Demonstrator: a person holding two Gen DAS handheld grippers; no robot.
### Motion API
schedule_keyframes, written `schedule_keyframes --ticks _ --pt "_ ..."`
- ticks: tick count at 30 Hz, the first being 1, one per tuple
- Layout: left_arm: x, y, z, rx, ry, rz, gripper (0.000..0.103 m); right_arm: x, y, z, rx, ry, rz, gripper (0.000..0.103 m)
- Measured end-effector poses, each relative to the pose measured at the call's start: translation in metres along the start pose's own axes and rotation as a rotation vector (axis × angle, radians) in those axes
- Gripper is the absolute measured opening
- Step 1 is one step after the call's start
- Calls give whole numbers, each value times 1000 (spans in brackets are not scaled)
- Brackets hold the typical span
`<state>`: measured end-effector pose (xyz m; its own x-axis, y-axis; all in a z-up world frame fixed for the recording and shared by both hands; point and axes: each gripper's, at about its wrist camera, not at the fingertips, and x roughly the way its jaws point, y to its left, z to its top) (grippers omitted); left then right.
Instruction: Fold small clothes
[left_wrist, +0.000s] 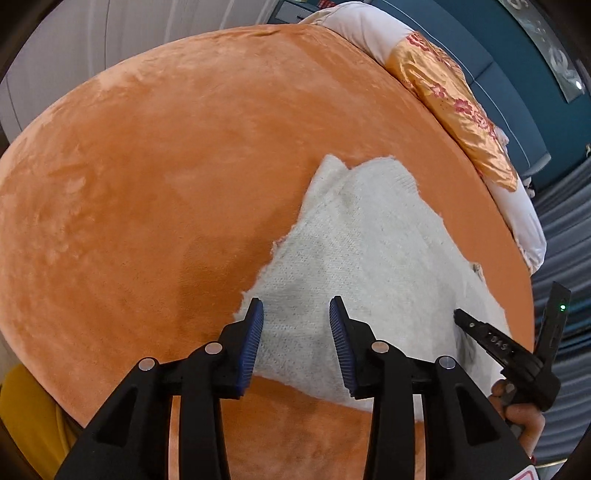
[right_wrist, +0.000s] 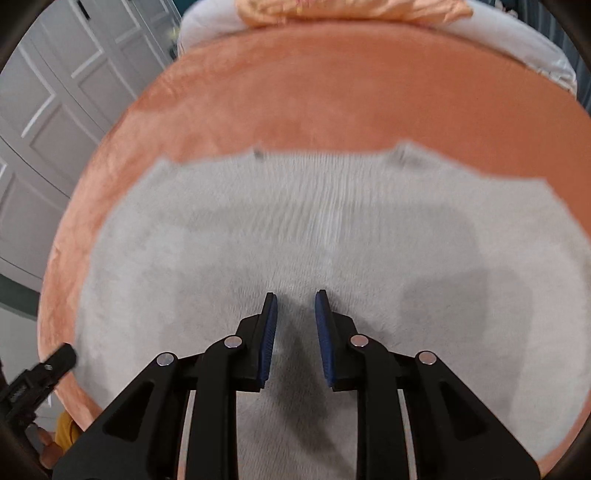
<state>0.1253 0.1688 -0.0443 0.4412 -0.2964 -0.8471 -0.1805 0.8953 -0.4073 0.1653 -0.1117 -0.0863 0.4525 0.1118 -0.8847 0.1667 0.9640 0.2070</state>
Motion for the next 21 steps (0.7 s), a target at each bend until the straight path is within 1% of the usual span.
schedule_keyframes --ticks 2,4,6,7,8,9,12,14,16,17,18,19,20,21 --pt "2 -6 -2 31 -8 21 36 -5 9 -10 -38 -13 -19 21" --pt "5 -13 -4 66 -7 51 37 -10 14 -23 -54 -13 -9 21" --pt "2 -16 -3 75 -26 50 37 -17 16 -38 -74 -18 -3 21" --pt "0 -20 -1 83 -37 41 39 -21 16 -48 -80 -18 2 21" --pt "0 -18 -1 87 -38 41 44 -25 17 -58 -80 -19 13 21" --pt "1 -19 0 90 -36 44 46 -28 17 -66 -86 -19 22 21" --pt "14 -19 5 89 -15 58 47 -38 16 -77 -136 -31 21 21" --pt "24 -18 7 99 -2 84 47 -55 4 -72 -114 -49 45 19" --pt "27 -20 8 126 -3 107 47 -83 -26 -68 -31 -130 20 20" --pt "27 -20 7 134 0 111 47 -97 -52 -66 30 -164 -7 23" --pt "29 -19 6 145 4 120 40 -104 -71 -66 75 -178 -29 25" --pt "31 -19 5 161 10 139 31 -113 -100 -68 142 -186 -57 26" --pt "33 -20 2 182 6 186 19 -118 -126 -71 197 -182 -80 27" --pt "33 -20 -1 194 3 201 17 -121 -146 -78 226 -172 -110 27"
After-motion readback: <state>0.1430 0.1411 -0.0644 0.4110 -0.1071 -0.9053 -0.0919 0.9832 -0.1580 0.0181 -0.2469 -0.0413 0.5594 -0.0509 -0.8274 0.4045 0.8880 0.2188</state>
